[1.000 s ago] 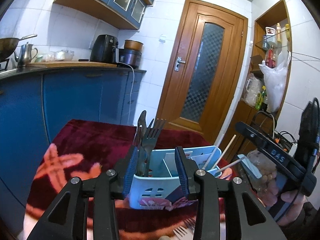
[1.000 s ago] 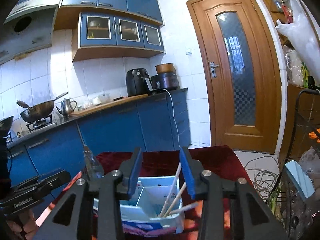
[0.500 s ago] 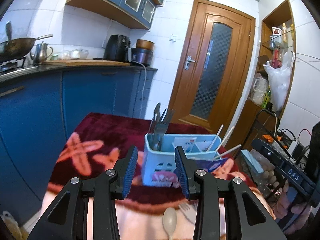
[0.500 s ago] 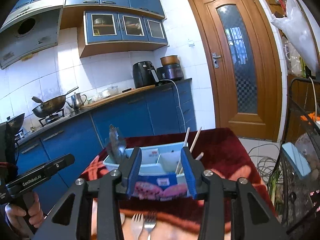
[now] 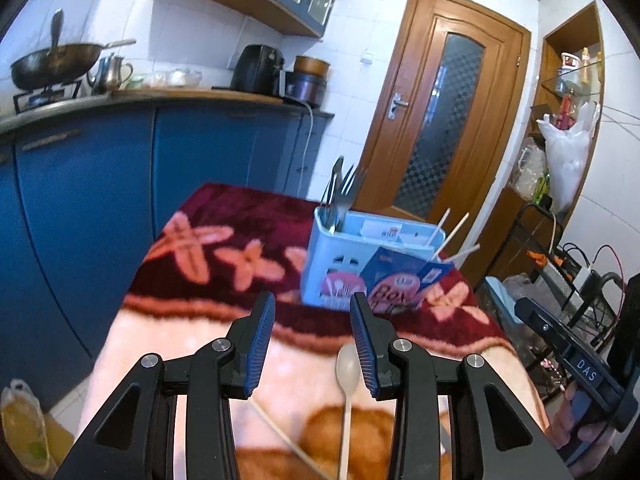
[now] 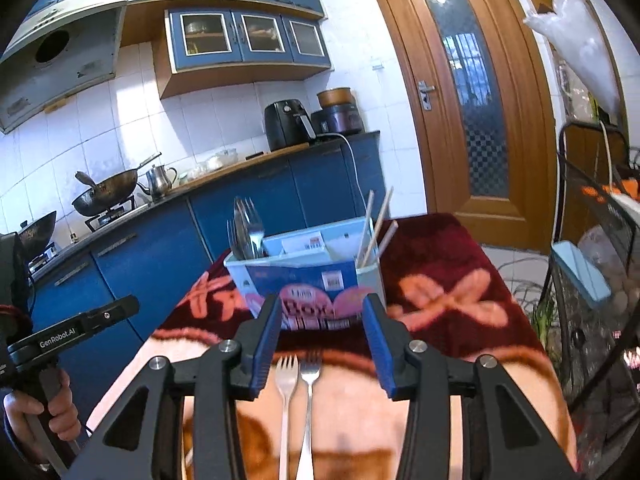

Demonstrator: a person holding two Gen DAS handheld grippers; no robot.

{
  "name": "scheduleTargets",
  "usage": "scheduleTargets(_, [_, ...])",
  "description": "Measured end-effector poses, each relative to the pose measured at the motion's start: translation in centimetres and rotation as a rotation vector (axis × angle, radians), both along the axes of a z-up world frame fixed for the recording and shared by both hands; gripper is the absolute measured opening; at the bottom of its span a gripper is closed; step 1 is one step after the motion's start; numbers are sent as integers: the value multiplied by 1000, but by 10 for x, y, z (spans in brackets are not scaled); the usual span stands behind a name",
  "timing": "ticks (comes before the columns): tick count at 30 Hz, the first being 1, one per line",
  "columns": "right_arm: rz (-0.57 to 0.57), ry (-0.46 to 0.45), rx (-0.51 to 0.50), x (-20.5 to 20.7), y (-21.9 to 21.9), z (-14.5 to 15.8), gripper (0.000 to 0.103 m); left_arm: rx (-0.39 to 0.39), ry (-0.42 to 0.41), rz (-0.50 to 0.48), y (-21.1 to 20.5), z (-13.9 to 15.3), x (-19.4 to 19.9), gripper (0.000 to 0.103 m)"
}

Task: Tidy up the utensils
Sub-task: 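Move both tools back over the blanket toward a wooden chopstick and a fork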

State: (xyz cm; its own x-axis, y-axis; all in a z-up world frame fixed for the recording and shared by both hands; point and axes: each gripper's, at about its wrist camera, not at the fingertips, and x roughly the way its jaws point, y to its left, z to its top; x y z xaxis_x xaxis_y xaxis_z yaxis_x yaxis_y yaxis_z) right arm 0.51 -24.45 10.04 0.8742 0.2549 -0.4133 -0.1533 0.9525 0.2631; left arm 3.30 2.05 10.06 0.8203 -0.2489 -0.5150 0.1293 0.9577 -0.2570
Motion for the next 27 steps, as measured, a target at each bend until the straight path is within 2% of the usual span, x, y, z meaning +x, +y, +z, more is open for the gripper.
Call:
scheduleTargets(14, [-28,92,9,-36,-9,-40,47,-8,202,51,12,-57,-8,40])
scheduleTargets(27, [-40,155,46,-47,-26,-69,48,-33,410,8,2,-95,19,40])
